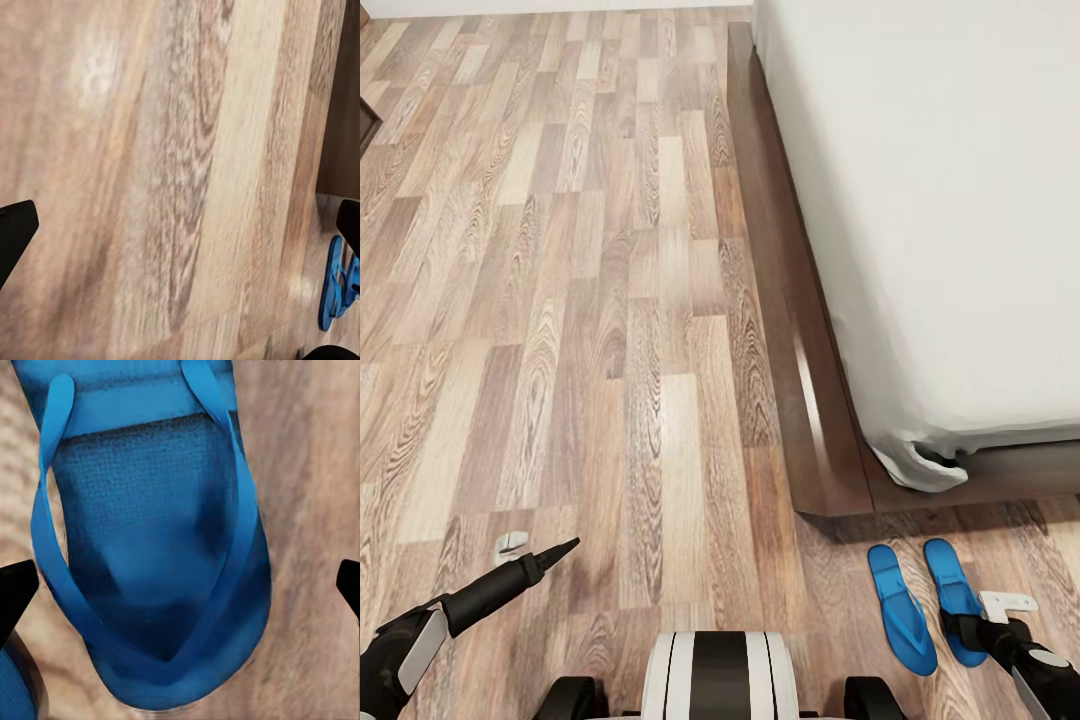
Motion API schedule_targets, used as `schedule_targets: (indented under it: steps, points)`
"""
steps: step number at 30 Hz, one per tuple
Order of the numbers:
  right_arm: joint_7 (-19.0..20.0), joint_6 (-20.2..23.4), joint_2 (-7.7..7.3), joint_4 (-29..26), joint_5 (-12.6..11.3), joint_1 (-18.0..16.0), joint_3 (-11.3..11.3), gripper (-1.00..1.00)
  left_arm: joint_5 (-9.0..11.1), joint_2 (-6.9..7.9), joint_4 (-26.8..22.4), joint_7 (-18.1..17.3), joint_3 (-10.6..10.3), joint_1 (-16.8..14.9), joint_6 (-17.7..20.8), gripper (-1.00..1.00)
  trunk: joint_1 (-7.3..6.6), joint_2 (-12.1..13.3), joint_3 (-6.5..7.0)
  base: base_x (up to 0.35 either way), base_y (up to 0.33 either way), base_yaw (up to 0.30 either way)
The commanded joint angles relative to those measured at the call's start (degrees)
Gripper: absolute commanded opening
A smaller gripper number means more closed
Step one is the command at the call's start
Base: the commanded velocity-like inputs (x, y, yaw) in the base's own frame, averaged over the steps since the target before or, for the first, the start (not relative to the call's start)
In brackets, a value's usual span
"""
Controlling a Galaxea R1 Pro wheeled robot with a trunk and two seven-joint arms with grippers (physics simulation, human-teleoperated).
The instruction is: In the bedroom, move the book from the bed onto either nightstand, and place the two sandals side by side next to the bed.
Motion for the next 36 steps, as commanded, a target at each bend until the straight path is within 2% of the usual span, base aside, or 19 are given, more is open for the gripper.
schedule_targets:
  steps: [1, 12, 33, 36]
  points:
    - [0.46, 0.17, 0.04, -0.05, 0.09, -0.01, -0.4, 1.0, 0.29, 0.0, 0.02, -0.16, 0.03, -0.02, 0.58, 1.0, -0.01, -0.01, -0.03, 0.0, 0.0, 0.0]
    - [0.48, 0.21, 0.04, -0.07, 0.07, -0.01, -0.4, 1.0, 0.3, 0.0, 0.02, 0.26, -0.02, -0.02, 0.6, 1.0, -0.01, -0.01, -0.03, 0.0, 0.0, 0.0]
    - [0.72, 0.18, 0.01, -0.21, -0.06, -0.01, -0.5, 1.0, 0.21, -0.17, 0.02, 0.36, -0.11, -0.02, 0.63, 1.0, -0.55, 0.27, 4.63, 0.0, 0.0, 0.0]
    - [1.24, 0.32, -0.07, -1.27, -0.22, -0.01, -0.6, 1.0, 0.19, -0.32, 0.08, 1.42, -0.16, -0.02, 0.59, 1.0, -0.63, 0.31, 5.29, 0.0, 0.0, 0.0]
